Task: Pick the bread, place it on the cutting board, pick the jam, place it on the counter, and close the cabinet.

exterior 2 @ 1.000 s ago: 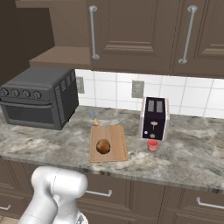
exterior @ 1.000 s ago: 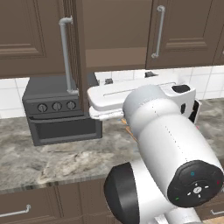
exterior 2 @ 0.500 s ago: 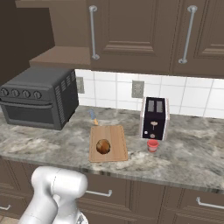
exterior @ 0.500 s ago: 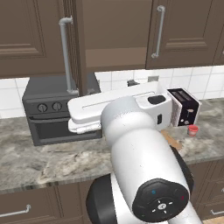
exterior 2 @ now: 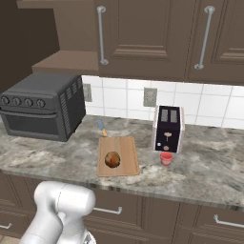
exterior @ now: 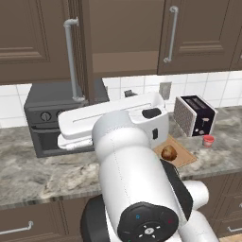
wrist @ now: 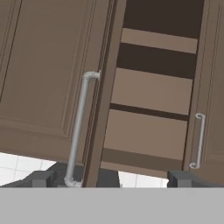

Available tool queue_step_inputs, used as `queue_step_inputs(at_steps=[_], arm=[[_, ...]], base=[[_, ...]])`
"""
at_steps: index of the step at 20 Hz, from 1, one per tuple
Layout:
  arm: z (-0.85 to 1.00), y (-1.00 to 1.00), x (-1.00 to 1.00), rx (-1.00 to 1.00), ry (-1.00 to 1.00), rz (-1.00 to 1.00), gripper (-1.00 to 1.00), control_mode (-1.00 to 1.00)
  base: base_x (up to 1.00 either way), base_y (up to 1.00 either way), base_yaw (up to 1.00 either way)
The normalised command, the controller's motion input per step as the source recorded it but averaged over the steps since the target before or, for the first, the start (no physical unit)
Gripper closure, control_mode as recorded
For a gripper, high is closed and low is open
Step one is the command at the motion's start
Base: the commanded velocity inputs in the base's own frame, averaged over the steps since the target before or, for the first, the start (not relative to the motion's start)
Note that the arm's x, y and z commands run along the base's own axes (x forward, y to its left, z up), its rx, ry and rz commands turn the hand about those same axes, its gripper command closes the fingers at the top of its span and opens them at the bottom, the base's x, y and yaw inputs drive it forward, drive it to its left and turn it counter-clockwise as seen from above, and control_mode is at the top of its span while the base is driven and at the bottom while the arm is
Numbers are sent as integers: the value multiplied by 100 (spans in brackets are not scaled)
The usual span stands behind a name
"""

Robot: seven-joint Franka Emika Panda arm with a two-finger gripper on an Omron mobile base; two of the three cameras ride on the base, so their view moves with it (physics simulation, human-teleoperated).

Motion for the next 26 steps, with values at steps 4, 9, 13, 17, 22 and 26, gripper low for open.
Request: queue_step_inputs(at_steps=[4, 9, 13, 17, 22, 26], arm=[[-7, 17, 8, 0, 0, 0, -100, -100], [-7, 15, 14, 0, -1, 0, -100, -100], [-6, 14, 18, 0, -1, 0, -100, -100], [-4, 12, 18, 0, 0, 0, -100, -100], [0, 4, 14, 0, -2, 0, -100, -100], [-5, 11, 17, 0, -4, 0, -100, -100]], base=[[0, 0, 0], [0, 0, 0], [0, 0, 0], [0, 0, 0], [0, 0, 0], [0, 0, 0]])
